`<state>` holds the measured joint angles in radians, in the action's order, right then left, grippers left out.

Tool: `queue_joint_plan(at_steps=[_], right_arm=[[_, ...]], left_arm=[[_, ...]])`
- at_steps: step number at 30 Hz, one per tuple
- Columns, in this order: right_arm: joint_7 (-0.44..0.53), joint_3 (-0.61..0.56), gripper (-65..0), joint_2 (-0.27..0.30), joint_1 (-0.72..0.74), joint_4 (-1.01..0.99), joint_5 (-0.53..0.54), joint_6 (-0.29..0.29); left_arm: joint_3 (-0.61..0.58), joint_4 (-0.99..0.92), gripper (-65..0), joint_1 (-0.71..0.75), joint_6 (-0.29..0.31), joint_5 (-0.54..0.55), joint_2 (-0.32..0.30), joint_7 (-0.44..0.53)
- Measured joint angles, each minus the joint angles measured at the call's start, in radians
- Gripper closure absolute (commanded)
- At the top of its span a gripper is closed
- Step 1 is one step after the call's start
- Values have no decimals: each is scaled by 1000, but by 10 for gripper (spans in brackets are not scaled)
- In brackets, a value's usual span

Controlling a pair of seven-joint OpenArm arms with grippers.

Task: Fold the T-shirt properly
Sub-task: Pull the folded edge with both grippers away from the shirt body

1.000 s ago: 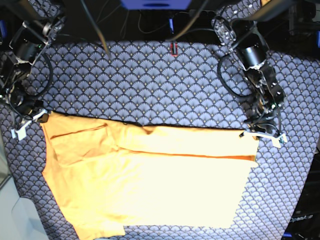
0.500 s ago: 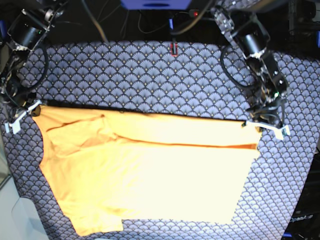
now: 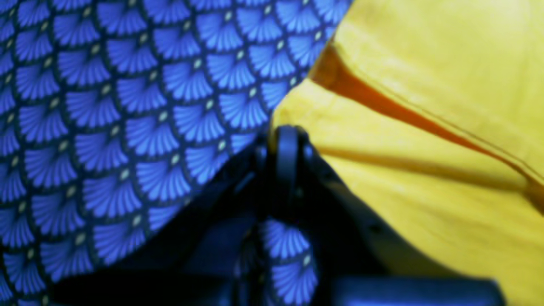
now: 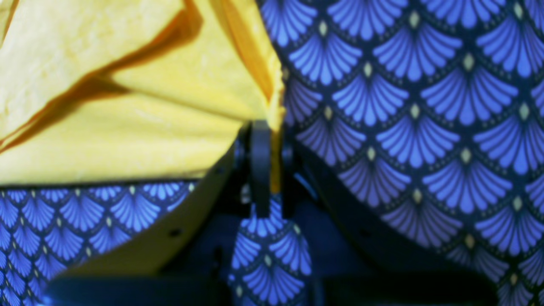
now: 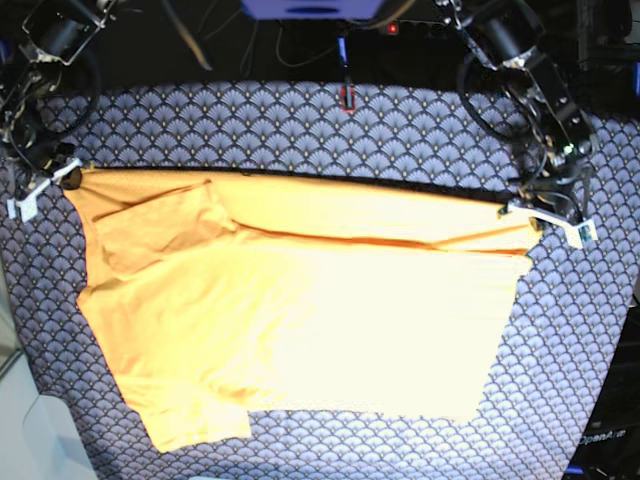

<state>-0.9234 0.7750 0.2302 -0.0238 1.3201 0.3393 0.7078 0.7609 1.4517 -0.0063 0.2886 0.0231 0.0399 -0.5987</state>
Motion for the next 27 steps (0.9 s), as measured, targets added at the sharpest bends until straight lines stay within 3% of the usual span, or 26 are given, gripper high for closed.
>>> queue_joint_plan(at_steps=[10, 15, 18, 21, 27], right_arm=[[50, 46, 0, 3, -89, 11, 35, 4], [114, 46, 0, -16, -145, 38, 34, 6], [132, 47, 0, -63, -199, 121, 0, 2], [99, 46, 0, -100, -235, 196, -23, 2], [86, 45, 0, -106, -249, 220, -27, 2]], left_arm=[[-2, 22, 0, 140, 38, 143, -23, 2], [-2, 23, 0, 165, 41, 147, -23, 19], [-2, 24, 0, 175, 41, 147, -23, 27], [-1, 27, 0, 182, 41, 147, -26, 30], [-2, 29, 0, 203, 41, 154, -29, 48]])
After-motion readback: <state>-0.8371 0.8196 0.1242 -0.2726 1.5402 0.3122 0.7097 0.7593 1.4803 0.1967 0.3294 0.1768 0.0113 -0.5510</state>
